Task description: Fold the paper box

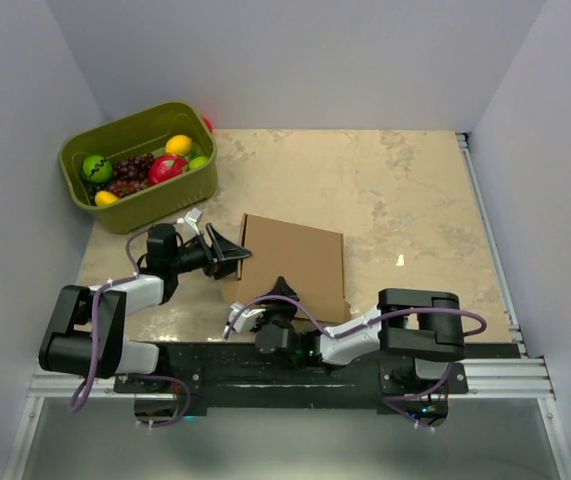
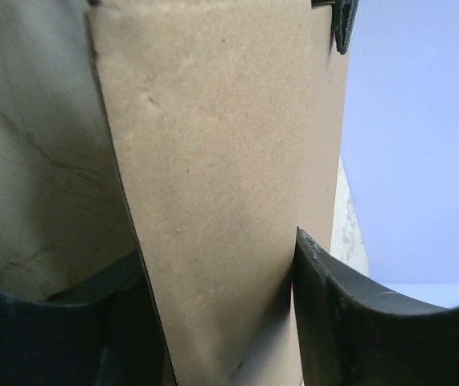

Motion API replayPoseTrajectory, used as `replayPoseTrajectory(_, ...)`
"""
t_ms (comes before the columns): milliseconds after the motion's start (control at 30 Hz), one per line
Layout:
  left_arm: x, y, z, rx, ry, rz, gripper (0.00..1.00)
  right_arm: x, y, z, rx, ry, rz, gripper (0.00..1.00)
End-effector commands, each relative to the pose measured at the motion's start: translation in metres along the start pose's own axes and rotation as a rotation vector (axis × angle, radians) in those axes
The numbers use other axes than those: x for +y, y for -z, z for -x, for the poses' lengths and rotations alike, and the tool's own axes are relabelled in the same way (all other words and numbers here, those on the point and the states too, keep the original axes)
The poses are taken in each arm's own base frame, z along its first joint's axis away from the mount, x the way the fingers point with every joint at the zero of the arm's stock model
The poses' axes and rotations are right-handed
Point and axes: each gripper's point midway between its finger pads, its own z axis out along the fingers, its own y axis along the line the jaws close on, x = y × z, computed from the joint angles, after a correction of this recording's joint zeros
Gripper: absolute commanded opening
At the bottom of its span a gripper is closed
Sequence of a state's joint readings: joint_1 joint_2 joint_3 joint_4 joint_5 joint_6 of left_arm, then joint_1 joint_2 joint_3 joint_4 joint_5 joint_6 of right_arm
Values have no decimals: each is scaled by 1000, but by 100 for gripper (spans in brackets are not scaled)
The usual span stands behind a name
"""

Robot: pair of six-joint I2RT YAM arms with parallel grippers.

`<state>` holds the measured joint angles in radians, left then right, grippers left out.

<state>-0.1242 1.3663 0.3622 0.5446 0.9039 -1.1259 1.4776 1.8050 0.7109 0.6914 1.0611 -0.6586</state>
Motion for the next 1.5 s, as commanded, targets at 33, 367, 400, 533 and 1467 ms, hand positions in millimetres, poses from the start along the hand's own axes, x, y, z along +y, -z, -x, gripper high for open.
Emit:
replayPoseTrajectory(33, -20, 6, -10, 51, -15, -82, 0, -18, -3, 12, -36, -165, -7, 40)
replayPoseTrajectory(367, -36, 8, -1, 10, -176, -131, 66, -32, 0, 11, -7, -246, 156, 30)
replayPoseTrajectory(400, -32, 10, 0, 1, -203, -115, 71, -40, -1, 14, -7, -268, 168, 29)
replayPoseTrajectory(533, -30, 17, 14, -63, -284, -58, 89, -63, -2, 9, 12, -332, 248, 29)
replayPoseTrajectory(1467, -110, 95, 46, -523, -990, 15, 100, -117, 9, 28, 180, -384, 774, 23)
